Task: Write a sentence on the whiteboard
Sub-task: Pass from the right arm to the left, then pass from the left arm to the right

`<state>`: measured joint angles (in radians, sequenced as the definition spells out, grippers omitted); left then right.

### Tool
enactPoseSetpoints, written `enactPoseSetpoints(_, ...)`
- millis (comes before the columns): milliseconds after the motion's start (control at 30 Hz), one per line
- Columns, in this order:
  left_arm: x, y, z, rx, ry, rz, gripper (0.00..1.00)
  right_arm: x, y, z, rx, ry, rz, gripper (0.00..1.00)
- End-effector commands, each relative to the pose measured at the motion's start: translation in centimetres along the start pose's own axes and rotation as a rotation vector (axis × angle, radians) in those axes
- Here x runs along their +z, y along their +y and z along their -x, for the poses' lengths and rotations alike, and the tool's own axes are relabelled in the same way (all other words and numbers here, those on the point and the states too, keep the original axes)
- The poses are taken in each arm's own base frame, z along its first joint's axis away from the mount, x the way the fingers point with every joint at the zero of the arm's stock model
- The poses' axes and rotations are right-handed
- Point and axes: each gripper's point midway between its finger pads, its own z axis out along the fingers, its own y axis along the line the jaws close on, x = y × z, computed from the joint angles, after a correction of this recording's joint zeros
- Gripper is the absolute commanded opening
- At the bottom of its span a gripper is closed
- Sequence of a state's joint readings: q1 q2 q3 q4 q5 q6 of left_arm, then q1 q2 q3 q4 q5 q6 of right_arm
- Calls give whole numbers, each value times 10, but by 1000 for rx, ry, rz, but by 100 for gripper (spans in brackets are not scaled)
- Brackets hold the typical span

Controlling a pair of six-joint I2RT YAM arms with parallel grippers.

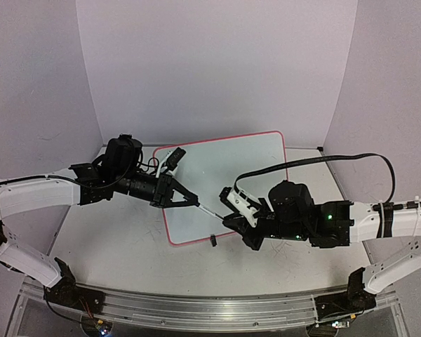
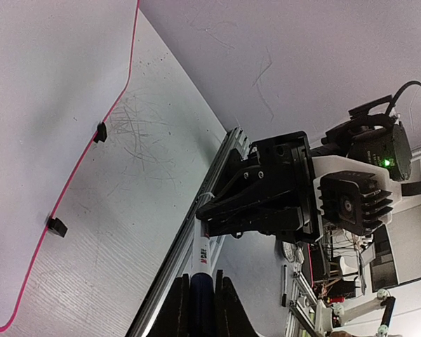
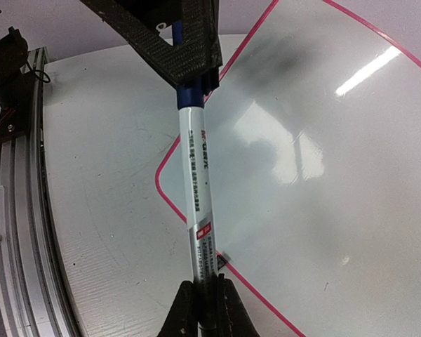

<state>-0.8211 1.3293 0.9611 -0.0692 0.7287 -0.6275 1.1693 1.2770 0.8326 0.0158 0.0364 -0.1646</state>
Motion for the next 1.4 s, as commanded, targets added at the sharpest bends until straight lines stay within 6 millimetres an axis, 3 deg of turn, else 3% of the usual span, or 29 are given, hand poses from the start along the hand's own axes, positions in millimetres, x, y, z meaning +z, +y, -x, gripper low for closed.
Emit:
enactPoseSetpoints(0, -6, -19, 18, 70, -63, -26, 1, -2, -13, 21, 34, -66, -49, 0)
enactPoseSetpoints(33, -7, -18, 22, 76, -79, -13, 0, -1, -16, 20, 50, -63, -67, 4)
enactPoseSetpoints(67, -8, -18, 26, 81, -96, -1, 0, -1, -21, 19, 71, -59, -86, 16)
enactPoseSetpoints(100, -10, -17, 33, 90, -124, 21, 0, -1, -25, 18, 97, -58, -102, 32)
enactPoseSetpoints(167, -15, -18, 45, 112, -176, 55, 0, -4, -35, 18, 170, -72, -133, 75)
enactPoseSetpoints(200, -18, -20, 53, 129, -207, 71, 0, -6, -41, 19, 223, -87, -153, 91)
enactPoseSetpoints(233, -21, -23, 62, 149, -242, 85, 0, -8, -47, 20, 279, -102, -170, 98)
enactPoseSetpoints(367, -30, -41, 90, 219, -342, 76, 0, -17, -56, 35, 453, -201, -139, 98)
enactPoseSetpoints(500, -25, -54, 98, 242, -331, 25, 0, -24, -59, 54, 437, -270, -131, 95)
enactPoseSetpoints(600, -18, -49, 94, 215, -283, 29, 0, -22, -70, 57, 348, -235, -204, 88)
enactPoseSetpoints(833, -15, -18, 83, 142, -227, 164, 0, -25, -92, 60, 130, -140, -351, 88)
enactPoseSetpoints(967, -11, -15, 77, 119, -197, 156, 0, -11, -72, 70, 29, -137, -233, 86)
enactPoseSetpoints(1133, -7, -19, 73, 117, -168, 121, 0, 16, -41, 81, -29, -152, -54, 77)
enactPoseSetpoints(1233, -5, -20, 68, 111, -147, 103, 0, 27, -52, 89, 1, -165, -112, 68)
enactPoseSetpoints(1367, -4, -18, 62, 104, -130, 99, 0, 37, -50, 91, 1, -159, -102, 47)
